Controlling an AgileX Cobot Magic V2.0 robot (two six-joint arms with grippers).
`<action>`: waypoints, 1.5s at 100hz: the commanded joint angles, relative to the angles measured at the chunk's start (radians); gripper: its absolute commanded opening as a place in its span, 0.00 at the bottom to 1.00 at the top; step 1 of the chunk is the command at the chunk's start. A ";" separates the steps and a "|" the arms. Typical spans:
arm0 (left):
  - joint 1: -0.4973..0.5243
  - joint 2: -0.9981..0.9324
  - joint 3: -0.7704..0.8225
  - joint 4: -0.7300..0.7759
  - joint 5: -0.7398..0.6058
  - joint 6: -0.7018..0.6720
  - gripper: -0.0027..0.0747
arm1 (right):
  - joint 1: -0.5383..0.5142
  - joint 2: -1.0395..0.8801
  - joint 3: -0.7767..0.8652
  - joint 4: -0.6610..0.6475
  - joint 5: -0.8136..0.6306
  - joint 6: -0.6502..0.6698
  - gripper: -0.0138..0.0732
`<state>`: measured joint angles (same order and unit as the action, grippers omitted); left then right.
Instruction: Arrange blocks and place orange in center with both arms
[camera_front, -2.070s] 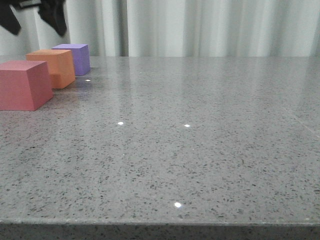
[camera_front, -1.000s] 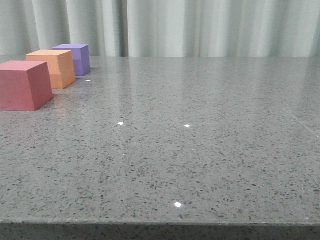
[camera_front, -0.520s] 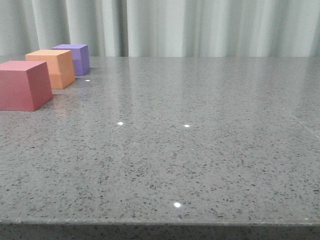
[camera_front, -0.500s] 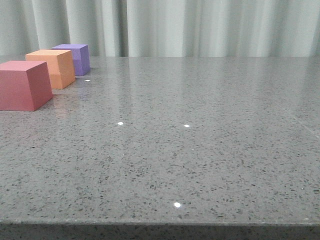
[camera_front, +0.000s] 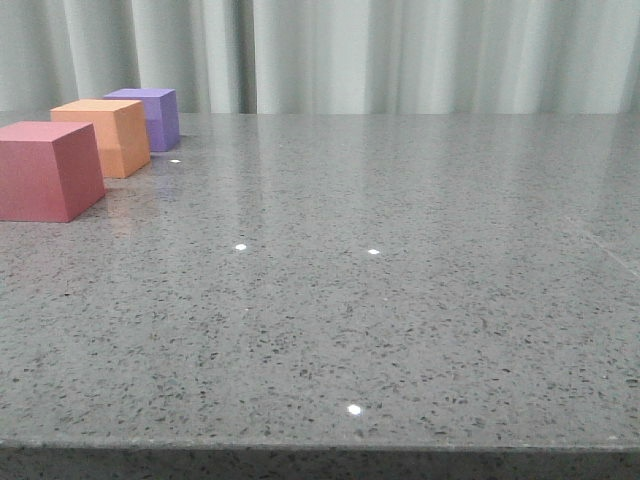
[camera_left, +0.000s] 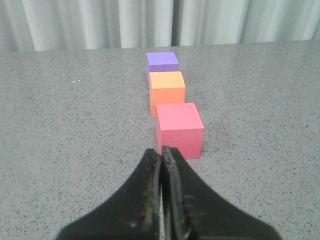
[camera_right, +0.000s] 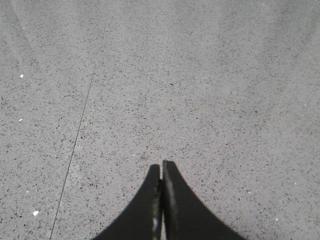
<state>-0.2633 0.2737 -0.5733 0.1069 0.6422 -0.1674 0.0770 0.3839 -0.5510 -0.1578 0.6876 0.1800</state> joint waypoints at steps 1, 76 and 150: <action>0.002 0.008 -0.024 0.002 -0.081 -0.004 0.01 | -0.007 0.004 -0.026 -0.016 -0.073 -0.009 0.03; 0.113 -0.238 0.347 0.029 -0.497 -0.004 0.01 | -0.007 0.004 -0.026 -0.016 -0.073 -0.009 0.03; 0.185 -0.314 0.618 0.023 -0.734 -0.004 0.01 | -0.007 0.004 -0.026 -0.016 -0.073 -0.009 0.03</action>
<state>-0.0850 -0.0046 0.0035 0.1362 0.0000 -0.1674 0.0770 0.3839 -0.5510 -0.1578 0.6876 0.1800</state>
